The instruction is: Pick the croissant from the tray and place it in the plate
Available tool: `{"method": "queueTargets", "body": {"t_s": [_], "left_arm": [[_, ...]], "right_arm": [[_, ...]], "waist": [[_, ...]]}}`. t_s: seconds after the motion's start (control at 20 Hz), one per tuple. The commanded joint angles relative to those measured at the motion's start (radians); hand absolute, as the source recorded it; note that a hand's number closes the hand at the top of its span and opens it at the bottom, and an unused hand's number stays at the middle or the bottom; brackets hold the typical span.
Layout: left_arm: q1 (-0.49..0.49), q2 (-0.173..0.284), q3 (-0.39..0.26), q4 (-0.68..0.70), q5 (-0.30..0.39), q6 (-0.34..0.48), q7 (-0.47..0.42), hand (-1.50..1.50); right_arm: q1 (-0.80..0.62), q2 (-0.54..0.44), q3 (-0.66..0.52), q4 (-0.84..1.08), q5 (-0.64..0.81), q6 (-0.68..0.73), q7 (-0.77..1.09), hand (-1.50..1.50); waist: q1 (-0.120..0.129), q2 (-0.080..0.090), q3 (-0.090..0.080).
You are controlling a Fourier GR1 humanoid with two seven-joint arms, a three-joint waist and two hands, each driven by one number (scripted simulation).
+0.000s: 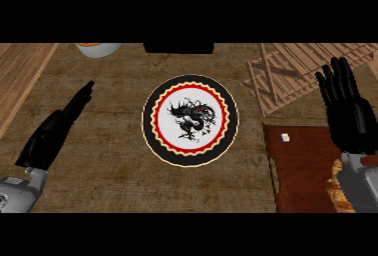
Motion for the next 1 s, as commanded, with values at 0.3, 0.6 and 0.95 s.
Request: {"method": "queueTargets", "body": {"t_s": [0.3,0.6,0.95], "left_arm": [[0.099,-0.1,0.093,0.07,0.085,0.049,-0.122,0.0],[0.149,-0.186,0.135,0.198,0.162,0.017,-0.252,0.0],[0.154,-0.155,0.201,0.288,0.172,-0.063,-0.349,0.0]], "right_arm": [[0.094,-0.244,0.041,0.191,0.32,-0.183,0.112,1.5],[0.223,0.153,0.013,0.1,0.391,-0.671,-0.113,-1.5],[0.431,0.161,0.13,-0.095,0.599,-0.882,-0.012,-1.5]], "waist": [[-0.035,0.048,-0.077],[-0.063,0.007,-0.026],[-0.057,0.005,-0.026]]}}
